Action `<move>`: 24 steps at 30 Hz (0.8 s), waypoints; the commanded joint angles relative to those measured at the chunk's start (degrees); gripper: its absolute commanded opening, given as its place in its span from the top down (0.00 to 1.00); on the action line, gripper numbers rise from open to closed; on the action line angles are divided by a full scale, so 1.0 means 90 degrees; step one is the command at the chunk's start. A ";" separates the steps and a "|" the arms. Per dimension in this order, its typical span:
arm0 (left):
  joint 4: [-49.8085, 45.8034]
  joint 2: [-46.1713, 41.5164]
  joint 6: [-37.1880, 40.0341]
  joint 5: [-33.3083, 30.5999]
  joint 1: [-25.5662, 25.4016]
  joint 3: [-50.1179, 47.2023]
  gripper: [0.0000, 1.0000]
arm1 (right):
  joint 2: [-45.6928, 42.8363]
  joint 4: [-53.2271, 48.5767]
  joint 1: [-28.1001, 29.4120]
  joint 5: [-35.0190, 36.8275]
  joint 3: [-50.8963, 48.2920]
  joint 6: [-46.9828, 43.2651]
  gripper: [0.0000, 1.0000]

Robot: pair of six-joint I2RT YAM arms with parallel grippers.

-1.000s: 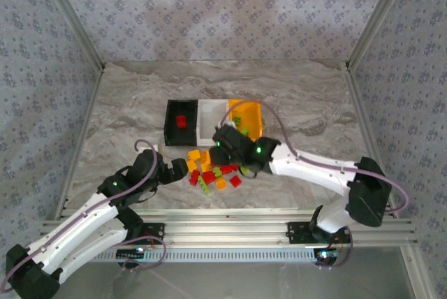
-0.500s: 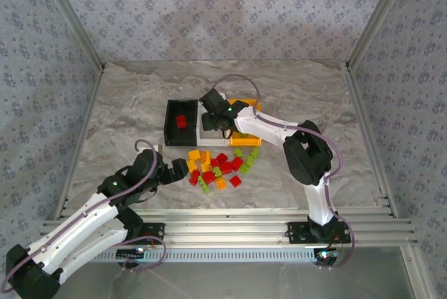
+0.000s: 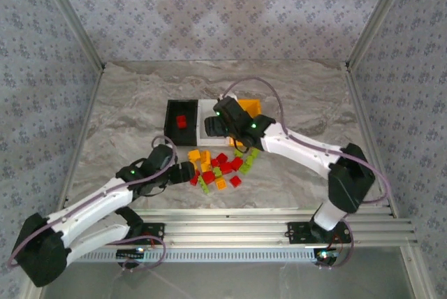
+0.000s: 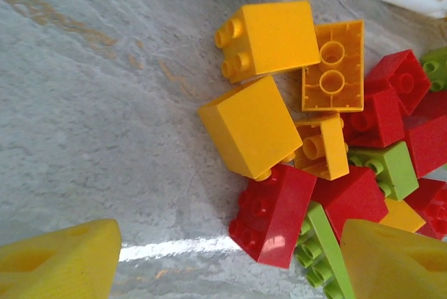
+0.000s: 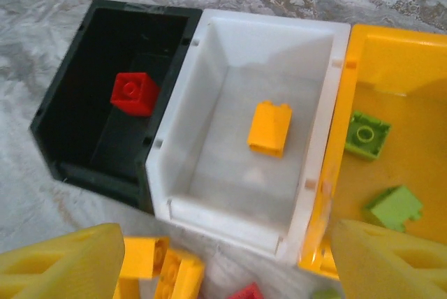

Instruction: Sort the legos into containers by color

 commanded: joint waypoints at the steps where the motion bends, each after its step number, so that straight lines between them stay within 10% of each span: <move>1: 0.0703 0.0543 0.0309 0.0021 -0.0037 0.0423 0.19 | -0.0450 0.0282 0.0118 0.0171 -0.0781 0.0297 0.20; 24: 0.1220 0.2518 0.0119 -0.0540 0.0110 0.0470 0.44 | -0.1880 0.0429 0.0249 0.0590 -0.2080 0.0505 0.20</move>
